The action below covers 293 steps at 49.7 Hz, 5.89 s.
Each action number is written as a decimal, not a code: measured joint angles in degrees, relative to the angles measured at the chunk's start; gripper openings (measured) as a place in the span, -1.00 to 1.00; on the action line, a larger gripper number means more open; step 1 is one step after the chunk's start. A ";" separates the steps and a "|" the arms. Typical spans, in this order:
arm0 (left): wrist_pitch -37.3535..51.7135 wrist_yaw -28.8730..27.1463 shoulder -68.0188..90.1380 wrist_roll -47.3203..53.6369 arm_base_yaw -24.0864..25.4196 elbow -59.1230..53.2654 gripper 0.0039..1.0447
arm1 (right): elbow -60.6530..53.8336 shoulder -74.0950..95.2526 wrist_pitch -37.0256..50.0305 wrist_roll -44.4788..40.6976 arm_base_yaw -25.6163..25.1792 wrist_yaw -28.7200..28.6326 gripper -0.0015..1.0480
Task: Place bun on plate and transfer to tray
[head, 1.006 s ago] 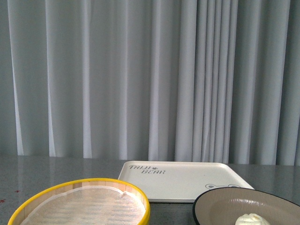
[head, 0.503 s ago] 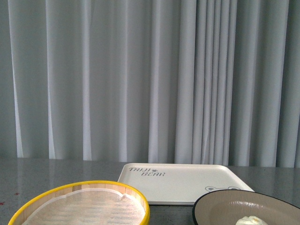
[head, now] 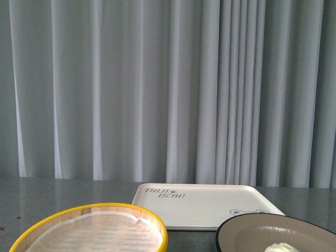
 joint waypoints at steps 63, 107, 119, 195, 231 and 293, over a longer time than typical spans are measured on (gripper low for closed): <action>-18.84 0.11 -18.47 0.00 0.00 0.00 0.76 | 0.00 0.00 -0.02 0.00 0.00 -0.02 0.83; -18.84 0.15 -18.51 0.13 0.00 0.00 0.88 | 21.97 31.61 -17.46 -6.93 -8.31 -3.61 0.83; -18.84 0.13 -18.51 0.13 0.00 0.00 0.88 | 29.48 41.66 -24.87 -51.19 -10.01 -9.46 0.83; -18.84 0.13 -18.51 0.13 0.00 0.00 0.88 | 37.40 77.94 0.42 -93.92 4.50 -12.55 0.83; -18.84 0.13 -18.51 0.13 0.00 0.00 0.88 | 38.62 82.07 5.11 -94.14 5.97 -11.37 0.34; -18.84 0.13 -18.51 0.13 0.00 0.00 0.88 | 44.70 81.88 13.99 -95.43 0.72 -15.78 -0.94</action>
